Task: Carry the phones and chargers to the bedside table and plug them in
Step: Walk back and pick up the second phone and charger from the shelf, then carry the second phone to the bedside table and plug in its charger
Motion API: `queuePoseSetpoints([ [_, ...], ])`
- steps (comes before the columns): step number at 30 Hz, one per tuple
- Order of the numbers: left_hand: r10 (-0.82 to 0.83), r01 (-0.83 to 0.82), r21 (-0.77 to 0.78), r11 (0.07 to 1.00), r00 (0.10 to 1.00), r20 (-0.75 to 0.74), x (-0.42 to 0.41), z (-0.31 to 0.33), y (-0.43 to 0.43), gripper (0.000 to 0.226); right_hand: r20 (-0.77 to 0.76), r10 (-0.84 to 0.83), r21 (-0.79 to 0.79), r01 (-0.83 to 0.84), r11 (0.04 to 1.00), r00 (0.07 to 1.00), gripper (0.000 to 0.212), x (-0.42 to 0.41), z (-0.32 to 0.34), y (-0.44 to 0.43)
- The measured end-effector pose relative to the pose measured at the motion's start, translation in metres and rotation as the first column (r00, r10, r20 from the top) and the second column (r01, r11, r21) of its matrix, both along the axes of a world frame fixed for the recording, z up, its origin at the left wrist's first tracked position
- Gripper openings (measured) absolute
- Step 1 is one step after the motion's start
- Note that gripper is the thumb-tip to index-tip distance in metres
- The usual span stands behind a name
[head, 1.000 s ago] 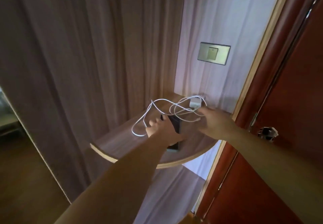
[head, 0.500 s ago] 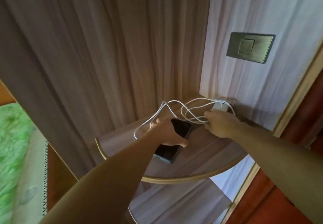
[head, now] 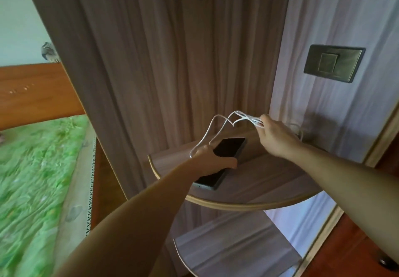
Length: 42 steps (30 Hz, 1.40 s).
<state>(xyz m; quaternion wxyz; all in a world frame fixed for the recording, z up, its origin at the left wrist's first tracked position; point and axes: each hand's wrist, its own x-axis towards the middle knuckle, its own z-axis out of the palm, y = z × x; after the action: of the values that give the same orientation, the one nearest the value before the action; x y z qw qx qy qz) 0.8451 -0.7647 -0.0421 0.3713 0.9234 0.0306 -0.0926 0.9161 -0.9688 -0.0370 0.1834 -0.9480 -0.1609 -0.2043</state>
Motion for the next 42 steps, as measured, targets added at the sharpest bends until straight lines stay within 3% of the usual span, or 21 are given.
queuePoseSetpoints([
  [4, 0.158, -0.152, -0.279, 0.948, 0.988, -0.002, -0.034, 0.007, 0.035, 0.040, 0.012, -0.046, 0.100, 0.045, 0.994, 0.999, 0.022, -0.022, 0.029, 0.030],
  [8, 0.268, -0.220, -0.430, 0.876, 0.962, 0.053, -0.087, 0.016, 0.081, 0.046, 0.081, 0.017, 0.160, -0.030, 0.987, 0.997, 0.024, -0.071, 0.055, 0.077],
  [10, 0.286, -0.211, -0.536, 0.817, 0.956, 0.060, -0.127, 0.021, 0.105, 0.035, 0.138, 0.060, 0.176, -0.084, 0.981, 0.989, 0.023, -0.105, 0.061, 0.106],
  [12, 0.328, -0.204, -0.673, 0.711, 0.943, 0.061, -0.171, 0.024, 0.133, 0.041, 0.188, 0.110, 0.175, -0.143, 0.974, 0.976, 0.022, -0.142, 0.063, 0.141],
  [15, 0.467, -0.250, -0.838, 0.485, 0.884, 0.006, -0.242, 0.022, 0.183, 0.067, 0.202, 0.201, 0.165, -0.236, 0.958, 0.959, 0.022, -0.205, 0.065, 0.204],
  [19, 0.640, -0.337, -0.885, 0.322, 0.766, -0.059, -0.343, 0.017, 0.261, 0.060, 0.103, 0.411, 0.178, -0.423, 0.888, 0.906, 0.022, -0.290, 0.063, 0.302],
  [26, 0.806, -0.332, -0.937, 0.106, 0.581, -0.114, -0.541, 0.008, 0.397, 0.063, -0.082, 0.728, 0.241, -0.695, 0.677, 0.681, 0.032, -0.430, 0.063, 0.480],
  [31, 0.867, -0.313, -0.946, -0.082, 0.445, -0.223, -0.676, -0.021, 0.461, 0.039, -0.175, 0.845, 0.336, -0.776, 0.534, 0.505, 0.030, -0.526, 0.044, 0.608],
  [34, 0.911, -0.224, -0.955, -0.193, 0.320, -0.259, -0.746, -0.037, 0.495, 0.035, -0.211, 0.900, 0.379, -0.817, 0.435, 0.381, 0.030, -0.588, 0.024, 0.682],
  [39, 0.967, -0.004, -0.977, -0.213, 0.143, -0.211, -0.831, -0.045, 0.555, 0.037, -0.284, 0.942, 0.434, -0.852, 0.292, 0.178, 0.035, -0.696, -0.007, 0.808],
  [42, 0.984, 0.156, -0.973, -0.168, 0.091, -0.155, -0.861, -0.050, 0.599, 0.051, -0.319, 0.945, 0.481, -0.848, 0.224, 0.068, 0.033, -0.757, -0.012, 0.878],
])
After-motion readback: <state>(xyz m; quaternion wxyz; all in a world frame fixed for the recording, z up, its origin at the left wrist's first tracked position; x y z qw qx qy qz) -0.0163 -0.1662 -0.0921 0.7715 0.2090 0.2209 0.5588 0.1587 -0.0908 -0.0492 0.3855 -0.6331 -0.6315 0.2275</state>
